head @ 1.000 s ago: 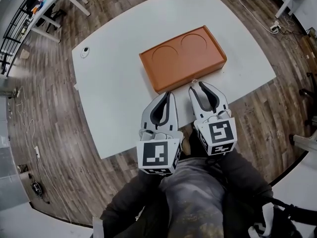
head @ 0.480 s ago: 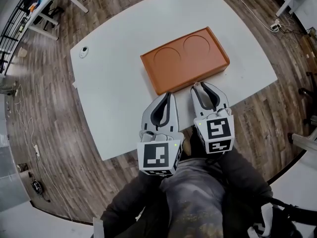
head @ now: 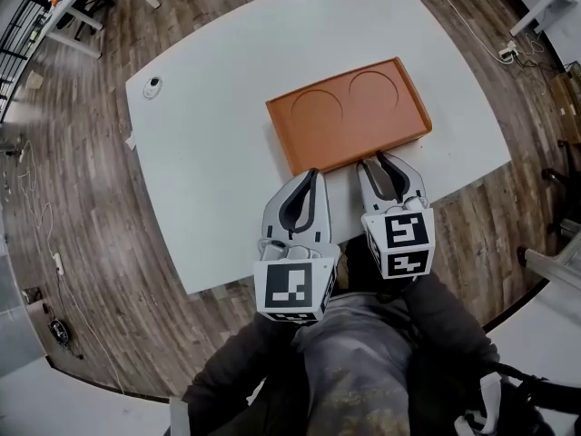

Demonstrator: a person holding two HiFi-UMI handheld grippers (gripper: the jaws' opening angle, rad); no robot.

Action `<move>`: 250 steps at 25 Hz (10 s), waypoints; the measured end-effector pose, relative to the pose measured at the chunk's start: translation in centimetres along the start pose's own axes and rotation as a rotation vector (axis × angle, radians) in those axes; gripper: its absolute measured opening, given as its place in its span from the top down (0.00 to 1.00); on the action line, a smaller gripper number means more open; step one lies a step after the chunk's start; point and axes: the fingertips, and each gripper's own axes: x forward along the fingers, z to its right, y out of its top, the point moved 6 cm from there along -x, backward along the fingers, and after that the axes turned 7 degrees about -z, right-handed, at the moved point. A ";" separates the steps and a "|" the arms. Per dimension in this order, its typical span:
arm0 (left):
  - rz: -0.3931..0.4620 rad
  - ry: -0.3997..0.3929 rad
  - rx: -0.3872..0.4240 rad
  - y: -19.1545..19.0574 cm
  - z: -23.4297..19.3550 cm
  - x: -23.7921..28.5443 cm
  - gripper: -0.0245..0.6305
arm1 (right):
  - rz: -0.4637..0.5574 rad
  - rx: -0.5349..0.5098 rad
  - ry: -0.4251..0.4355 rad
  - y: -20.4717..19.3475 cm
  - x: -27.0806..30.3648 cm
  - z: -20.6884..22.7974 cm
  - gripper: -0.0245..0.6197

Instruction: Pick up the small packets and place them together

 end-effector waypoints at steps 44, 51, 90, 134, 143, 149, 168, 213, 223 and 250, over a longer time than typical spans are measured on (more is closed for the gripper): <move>-0.020 -0.001 0.010 -1.4 1.7 -1.7 0.96 | -0.030 -0.047 0.046 -2.9 -2.4 -1.1 0.85; -0.024 -0.013 0.023 -2.2 2.3 -2.2 0.96 | -0.015 -0.032 0.054 -4.4 -3.3 -1.4 0.86; -0.080 0.041 -0.012 -2.8 -0.1 -1.6 0.96 | 0.112 -0.010 0.071 -5.7 -6.0 -0.8 0.85; -0.106 -0.001 0.034 -3.4 0.9 -1.0 0.96 | 0.148 0.011 0.090 -11.0 -9.2 -1.8 0.85; -0.063 0.016 0.045 -3.2 0.9 -1.6 0.96 | 0.199 0.045 0.116 -11.9 -9.3 -1.8 0.78; -0.105 -0.023 0.033 -2.7 2.9 -3.9 0.96 | 0.137 0.011 0.118 -11.2 -13.0 -1.1 0.77; -0.073 -0.036 -0.010 1.5 4.0 -4.3 0.96 | -0.039 -0.319 0.260 -0.1 -11.1 -1.8 0.77; -0.088 0.066 -0.100 1.6 -0.1 -3.9 0.96 | -0.458 -0.496 0.427 -1.6 -2.0 -2.7 0.62; -0.088 0.067 -0.093 1.7 0.2 -3.7 0.96 | -0.411 -0.566 0.415 -1.7 -3.2 -2.2 0.96; -0.082 0.071 -0.100 1.9 -0.4 -3.7 0.96 | -0.458 -0.505 0.407 -1.0 -2.6 -2.7 0.75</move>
